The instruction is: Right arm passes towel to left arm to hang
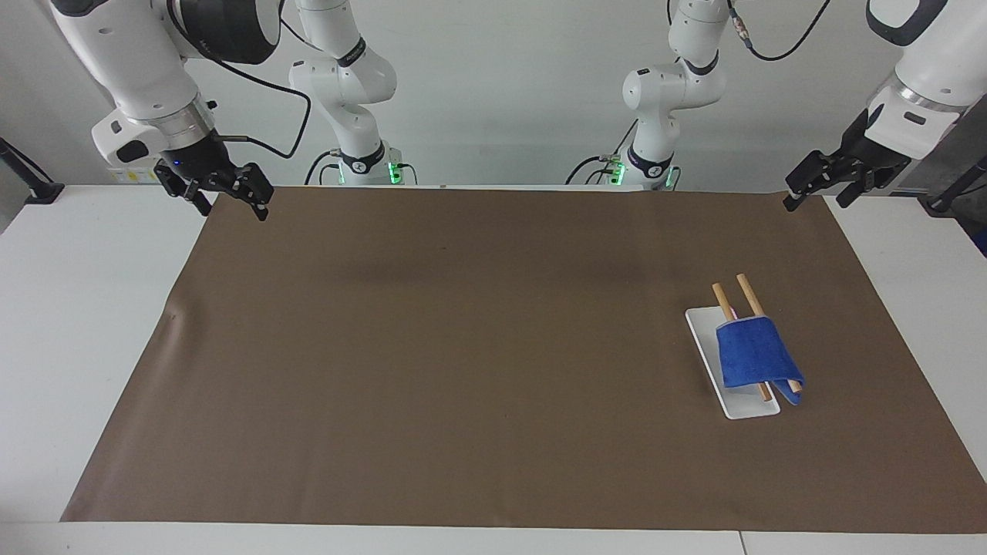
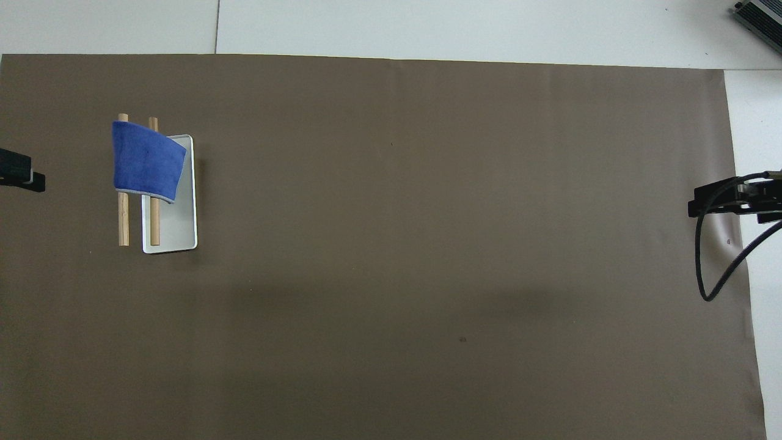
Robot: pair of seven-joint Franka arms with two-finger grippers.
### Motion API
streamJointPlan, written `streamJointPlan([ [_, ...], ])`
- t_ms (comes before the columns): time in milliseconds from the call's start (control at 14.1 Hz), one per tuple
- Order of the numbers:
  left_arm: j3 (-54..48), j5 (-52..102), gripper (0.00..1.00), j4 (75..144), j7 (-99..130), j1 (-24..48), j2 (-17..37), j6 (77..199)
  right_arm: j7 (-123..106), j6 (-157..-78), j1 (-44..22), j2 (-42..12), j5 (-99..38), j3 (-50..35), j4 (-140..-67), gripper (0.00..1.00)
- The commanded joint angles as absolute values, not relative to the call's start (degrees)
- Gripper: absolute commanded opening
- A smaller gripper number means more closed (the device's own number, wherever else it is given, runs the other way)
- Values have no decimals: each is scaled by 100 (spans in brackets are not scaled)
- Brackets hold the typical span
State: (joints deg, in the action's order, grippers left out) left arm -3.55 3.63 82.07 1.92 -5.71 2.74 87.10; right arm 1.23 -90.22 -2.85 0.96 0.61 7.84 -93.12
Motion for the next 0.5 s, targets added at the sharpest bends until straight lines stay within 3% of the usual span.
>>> streamJointPlan([
  [0, -290, 255, 95, 8411, 53, -589, 158, 9062, 17, -9070, -79, 264, -70, 624, -9501, 100],
  [142, -290, -112, 87, 8472, 35, -571, 141, 9035, 26, -9062, -88, 264, -70, 633, -9501, 100],
  [425, -290, -316, 89, 8481, -219, -571, 132, 9026, 26, -9053, -132, 264, -70, 642, -9501, 100],
])
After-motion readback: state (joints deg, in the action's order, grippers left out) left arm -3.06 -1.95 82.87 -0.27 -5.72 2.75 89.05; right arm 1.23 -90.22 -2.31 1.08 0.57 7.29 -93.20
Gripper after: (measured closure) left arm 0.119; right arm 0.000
